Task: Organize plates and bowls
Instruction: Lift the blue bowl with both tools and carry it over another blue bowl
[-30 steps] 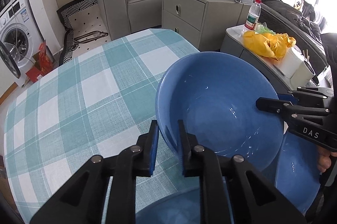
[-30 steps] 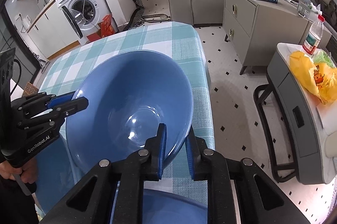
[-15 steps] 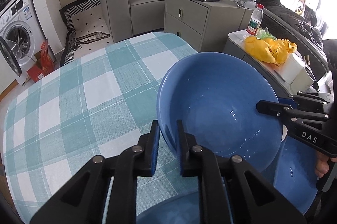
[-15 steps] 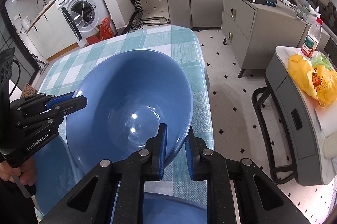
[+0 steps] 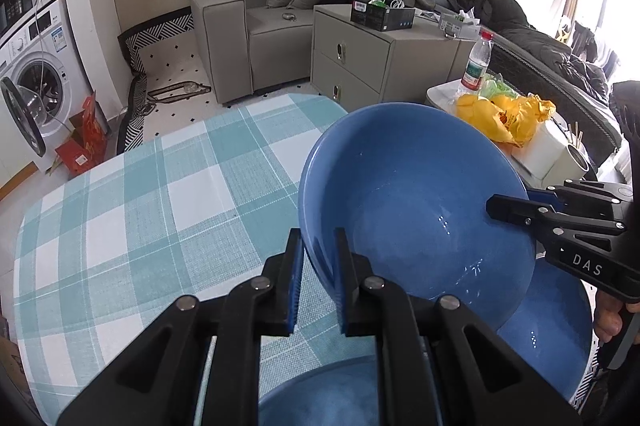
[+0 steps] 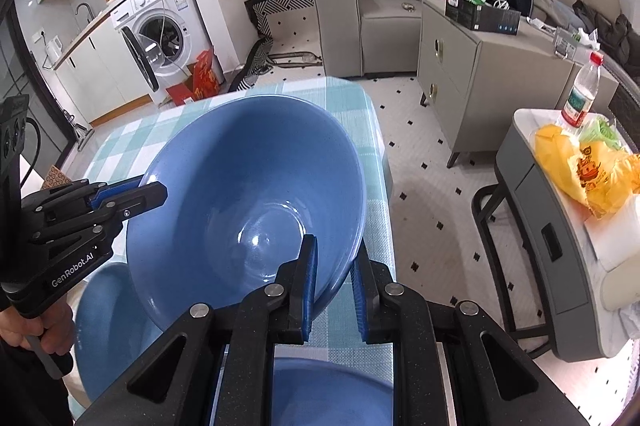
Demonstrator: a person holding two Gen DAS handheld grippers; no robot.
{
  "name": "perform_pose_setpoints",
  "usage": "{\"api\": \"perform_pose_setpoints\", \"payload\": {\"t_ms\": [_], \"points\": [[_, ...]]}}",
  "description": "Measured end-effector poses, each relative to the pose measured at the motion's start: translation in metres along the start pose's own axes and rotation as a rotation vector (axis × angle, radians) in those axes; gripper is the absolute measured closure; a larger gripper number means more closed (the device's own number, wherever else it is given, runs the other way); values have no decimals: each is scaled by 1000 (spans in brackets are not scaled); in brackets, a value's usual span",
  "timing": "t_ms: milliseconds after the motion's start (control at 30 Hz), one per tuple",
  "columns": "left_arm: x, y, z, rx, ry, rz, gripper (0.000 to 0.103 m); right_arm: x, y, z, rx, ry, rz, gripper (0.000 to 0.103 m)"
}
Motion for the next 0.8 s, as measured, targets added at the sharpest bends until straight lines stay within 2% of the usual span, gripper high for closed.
{"api": "perform_pose_setpoints", "payload": {"t_ms": [500,800], "points": [[-59,-5,-25,35,-10,-83,92,-76,-3,1,-7,-9,-102,87],[-96,7,-32,36,-26,-128,91,-119,3,11,-30,-29,-152,87]]}}
Point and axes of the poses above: each gripper's, at about its wrist camera, not at the fingertips, and x roughly the way its jaws point, z to its left, y to its underside, the point moved 6 cm from there along x, roughly the way its jaws point, and after that the axes turned 13 degrees about y, right-handed, at the moved point
